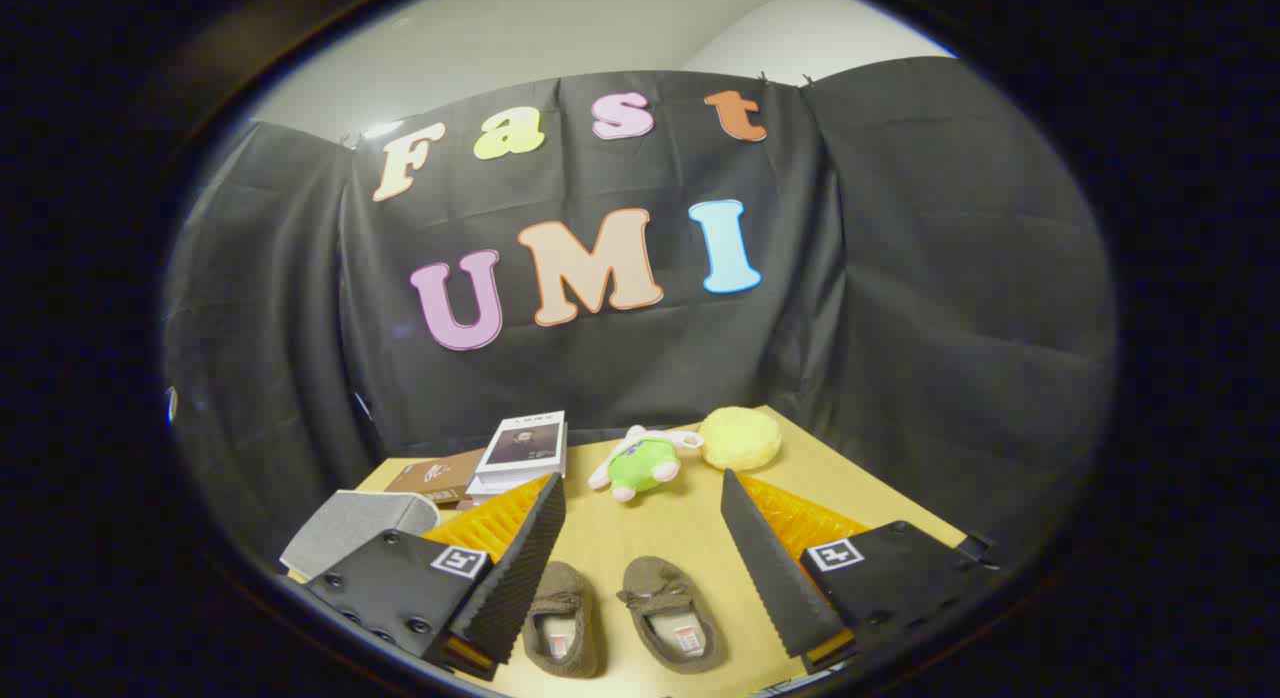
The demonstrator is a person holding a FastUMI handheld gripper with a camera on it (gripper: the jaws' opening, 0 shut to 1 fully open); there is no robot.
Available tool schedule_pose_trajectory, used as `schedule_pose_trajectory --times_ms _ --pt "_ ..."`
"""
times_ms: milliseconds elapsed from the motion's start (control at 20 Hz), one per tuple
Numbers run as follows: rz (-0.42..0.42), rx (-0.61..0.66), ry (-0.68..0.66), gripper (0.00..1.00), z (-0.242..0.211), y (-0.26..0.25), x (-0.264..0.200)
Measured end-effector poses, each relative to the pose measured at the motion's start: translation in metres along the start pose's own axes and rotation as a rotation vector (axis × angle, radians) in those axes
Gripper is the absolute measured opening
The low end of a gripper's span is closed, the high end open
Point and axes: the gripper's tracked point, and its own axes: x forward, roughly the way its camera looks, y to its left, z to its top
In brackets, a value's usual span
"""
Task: Open the storage box then place both shoes into the box .Put the left shoe in first, then the right shoe, with the right side of both shoes facing outward in a uniform manner.
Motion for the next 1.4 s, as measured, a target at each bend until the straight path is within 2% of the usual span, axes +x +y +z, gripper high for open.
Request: schedule_pose_trajectory --times_ms 300,950,1400 --pt "-0.017 -0.001 -0.001 1.00 0.002 -0.015 0.006" --pt "-0.009 0.020 0.022 1.00 -0.010 -0.015 0.016" --pt "0.020 0.070 0.061 1.00 -0.022 0.012 0.018"
